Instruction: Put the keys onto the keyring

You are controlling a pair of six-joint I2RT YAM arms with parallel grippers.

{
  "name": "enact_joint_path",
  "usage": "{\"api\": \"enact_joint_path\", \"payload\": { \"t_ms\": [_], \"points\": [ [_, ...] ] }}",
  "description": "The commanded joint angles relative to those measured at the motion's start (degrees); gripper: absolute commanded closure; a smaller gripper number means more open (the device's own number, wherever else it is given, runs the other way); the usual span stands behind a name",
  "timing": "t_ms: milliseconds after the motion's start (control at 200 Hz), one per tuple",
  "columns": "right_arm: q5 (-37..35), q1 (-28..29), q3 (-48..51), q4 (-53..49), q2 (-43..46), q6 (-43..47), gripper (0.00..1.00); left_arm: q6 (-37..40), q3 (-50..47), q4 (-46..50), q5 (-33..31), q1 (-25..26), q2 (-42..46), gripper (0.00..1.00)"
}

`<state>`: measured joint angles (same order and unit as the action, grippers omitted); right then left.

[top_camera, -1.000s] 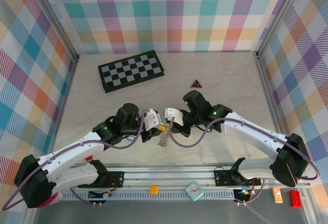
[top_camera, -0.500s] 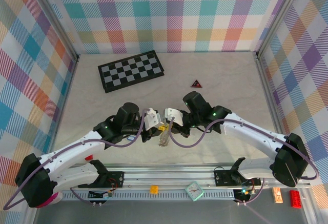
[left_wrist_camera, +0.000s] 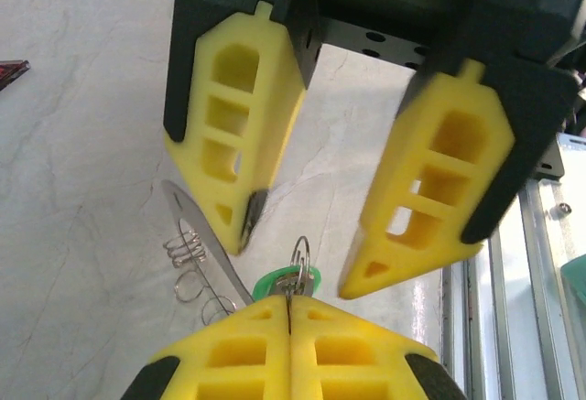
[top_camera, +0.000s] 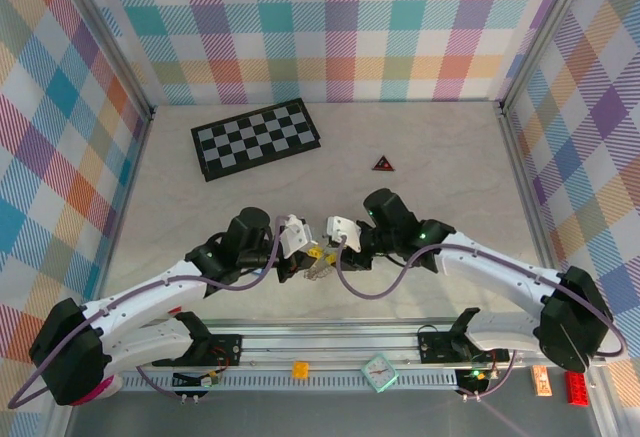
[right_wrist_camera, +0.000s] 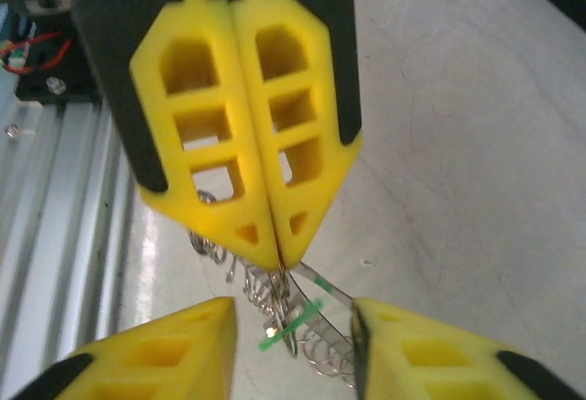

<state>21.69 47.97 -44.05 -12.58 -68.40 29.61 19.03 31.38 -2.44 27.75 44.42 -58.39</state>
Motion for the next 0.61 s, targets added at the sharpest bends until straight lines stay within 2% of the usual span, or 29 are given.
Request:
{"api": "enact_joint_path", "payload": {
  "t_ms": [0,225,430,600],
  "points": [
    [-1.47,-0.06,2.79,4.53,2.22,1.52,0.60,-2.42,-1.47,-6.29,-0.03,-0.04,1.55,1.00],
    [-0.74,0.00,3.54,6.60,3.23,1.63,0.61,-3.95,-2.02,-8.02,0.20,-0.05,1.61,1.00],
    [-0.25,0.02,3.36,6.12,3.52,1.99,0.77,-3.71,-1.93,-7.15,-0.56,-0.08,2.05,1.00],
    [-1.28,0.02,3.47,4.74,4.92,2.82,0.78,-3.63,-1.84,-6.62,-1.14,-0.04,2.06,1.00]
  ]
}}
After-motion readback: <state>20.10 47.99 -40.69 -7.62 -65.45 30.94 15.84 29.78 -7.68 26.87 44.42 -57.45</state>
